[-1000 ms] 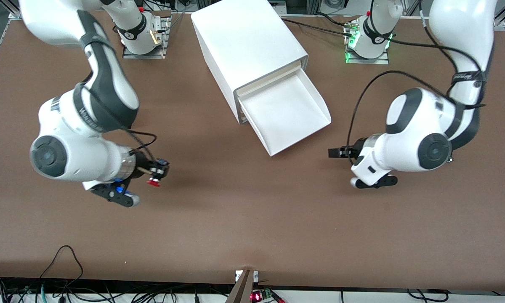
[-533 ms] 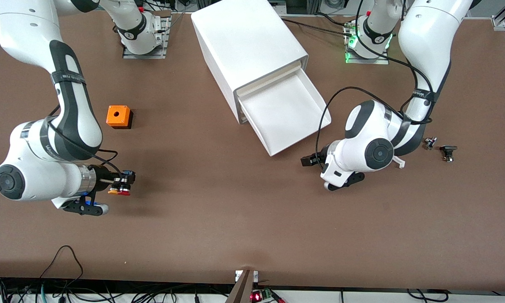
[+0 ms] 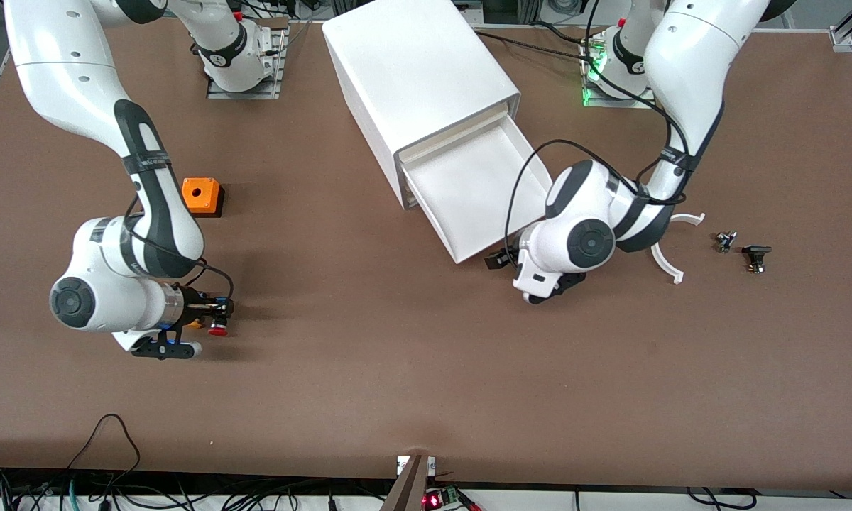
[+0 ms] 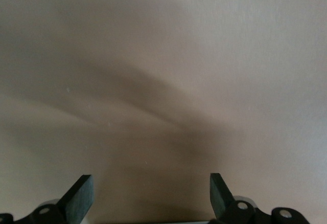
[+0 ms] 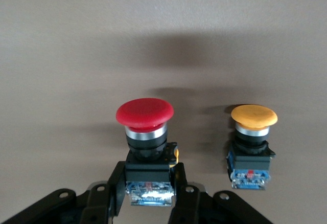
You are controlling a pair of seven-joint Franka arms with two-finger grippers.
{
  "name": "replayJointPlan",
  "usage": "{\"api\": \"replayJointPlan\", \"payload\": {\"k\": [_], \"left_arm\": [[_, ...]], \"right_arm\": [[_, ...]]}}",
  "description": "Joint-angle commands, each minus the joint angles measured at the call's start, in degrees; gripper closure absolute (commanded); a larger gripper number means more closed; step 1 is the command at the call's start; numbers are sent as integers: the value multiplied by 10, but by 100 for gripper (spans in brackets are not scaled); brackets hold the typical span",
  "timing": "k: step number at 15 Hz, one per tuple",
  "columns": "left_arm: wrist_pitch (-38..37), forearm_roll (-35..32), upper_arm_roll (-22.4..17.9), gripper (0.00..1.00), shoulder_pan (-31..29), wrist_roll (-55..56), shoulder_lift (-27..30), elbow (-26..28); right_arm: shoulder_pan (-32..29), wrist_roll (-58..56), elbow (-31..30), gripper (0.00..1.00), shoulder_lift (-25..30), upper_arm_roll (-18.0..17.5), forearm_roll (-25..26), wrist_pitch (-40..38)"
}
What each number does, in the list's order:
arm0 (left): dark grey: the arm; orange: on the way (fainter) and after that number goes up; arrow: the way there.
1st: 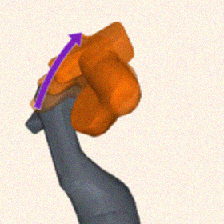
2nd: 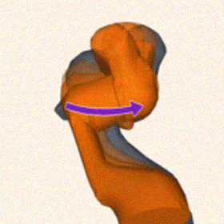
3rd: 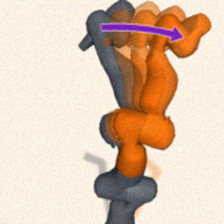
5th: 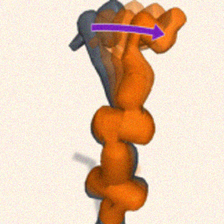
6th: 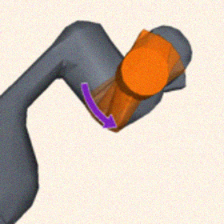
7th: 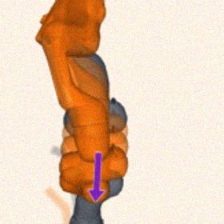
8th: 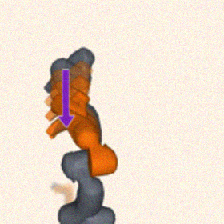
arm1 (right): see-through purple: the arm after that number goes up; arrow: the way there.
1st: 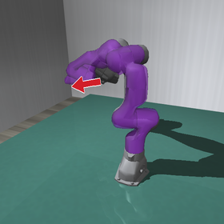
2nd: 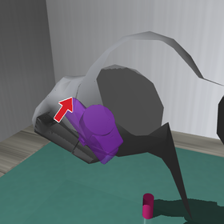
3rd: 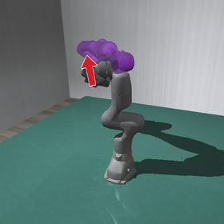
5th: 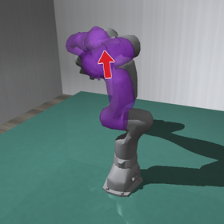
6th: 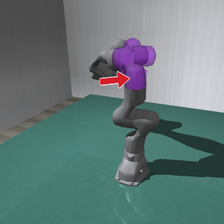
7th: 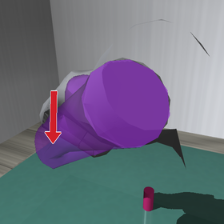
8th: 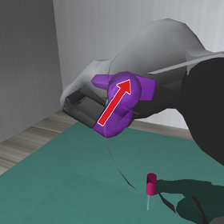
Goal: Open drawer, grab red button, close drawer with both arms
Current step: 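Close the drawer with the left gripper while the right gripper places the button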
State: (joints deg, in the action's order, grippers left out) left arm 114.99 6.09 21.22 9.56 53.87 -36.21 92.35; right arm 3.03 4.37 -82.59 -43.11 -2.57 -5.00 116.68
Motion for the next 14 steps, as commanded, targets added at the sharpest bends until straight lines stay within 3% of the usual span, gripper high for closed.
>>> {"api": "replayJointPlan", "payload": {"k": [1, 9, 10, 11, 12, 14], "left_arm": [[6, -16, 22, 0, -2, 40, 33, 37], [4, -7, 94, 0, -5, 83, 59, 108], [4, -7, 105, 0, -4, 101, 59, 109], [4, -7, 113, 0, -2, 117, 59, 113], [3, -7, 123, 0, -3, 126, 59, 114], [0, -7, 137, 0, -7, 128, 60, 118]], "right_arm": [[0, -9, -39, 100, 14, 2, 6, 22], [0, -9, -52, 98, -1, 2, 6, 58], [0, -9, -50, 89, -5, 2, 5, 58], [0, -1, -50, 60, -6, 2, 5, 58], [0, 2, -50, 5, -7, 2, 3, 59], [-1, 1, -50, 0, -7, 2, 3, 59]]}}
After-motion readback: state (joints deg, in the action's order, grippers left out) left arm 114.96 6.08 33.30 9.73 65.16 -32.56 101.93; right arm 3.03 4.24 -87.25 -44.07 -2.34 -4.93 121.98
